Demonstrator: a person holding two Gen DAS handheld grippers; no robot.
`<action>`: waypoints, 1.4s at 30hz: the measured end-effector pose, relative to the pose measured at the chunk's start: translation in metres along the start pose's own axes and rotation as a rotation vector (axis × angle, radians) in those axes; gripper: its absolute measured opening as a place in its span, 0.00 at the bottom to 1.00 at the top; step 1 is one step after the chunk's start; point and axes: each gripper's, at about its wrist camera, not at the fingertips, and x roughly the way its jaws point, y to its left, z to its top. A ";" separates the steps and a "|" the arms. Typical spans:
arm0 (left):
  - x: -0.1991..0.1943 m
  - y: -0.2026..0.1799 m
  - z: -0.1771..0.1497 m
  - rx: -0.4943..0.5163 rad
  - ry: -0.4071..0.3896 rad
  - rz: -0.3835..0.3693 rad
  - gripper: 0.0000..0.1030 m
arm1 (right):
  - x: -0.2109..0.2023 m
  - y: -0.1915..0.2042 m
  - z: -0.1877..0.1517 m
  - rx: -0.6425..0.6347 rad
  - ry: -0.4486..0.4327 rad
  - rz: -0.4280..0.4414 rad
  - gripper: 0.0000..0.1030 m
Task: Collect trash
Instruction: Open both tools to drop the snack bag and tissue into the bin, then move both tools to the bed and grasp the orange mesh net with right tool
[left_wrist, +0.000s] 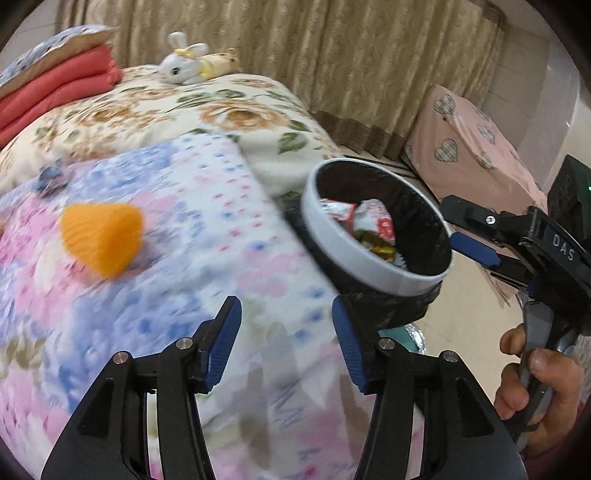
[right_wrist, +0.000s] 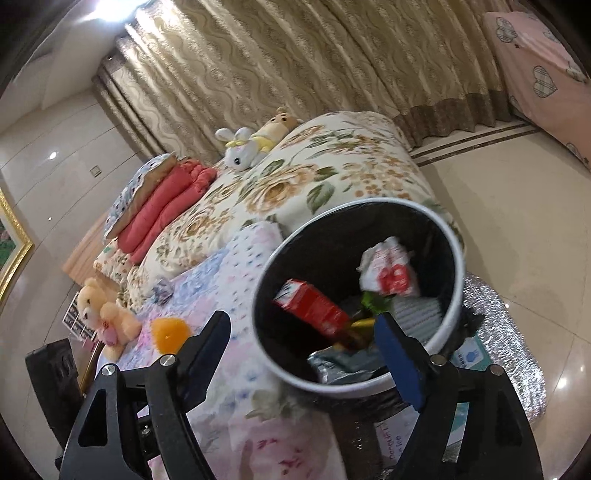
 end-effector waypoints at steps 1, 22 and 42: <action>-0.002 0.006 -0.003 -0.013 0.000 0.006 0.51 | 0.001 0.004 -0.002 -0.003 0.005 0.006 0.82; -0.048 0.136 -0.053 -0.247 -0.025 0.181 0.56 | 0.054 0.101 -0.050 -0.158 0.156 0.148 0.93; -0.043 0.207 -0.033 -0.330 -0.029 0.293 0.58 | 0.140 0.158 -0.055 -0.224 0.257 0.244 0.95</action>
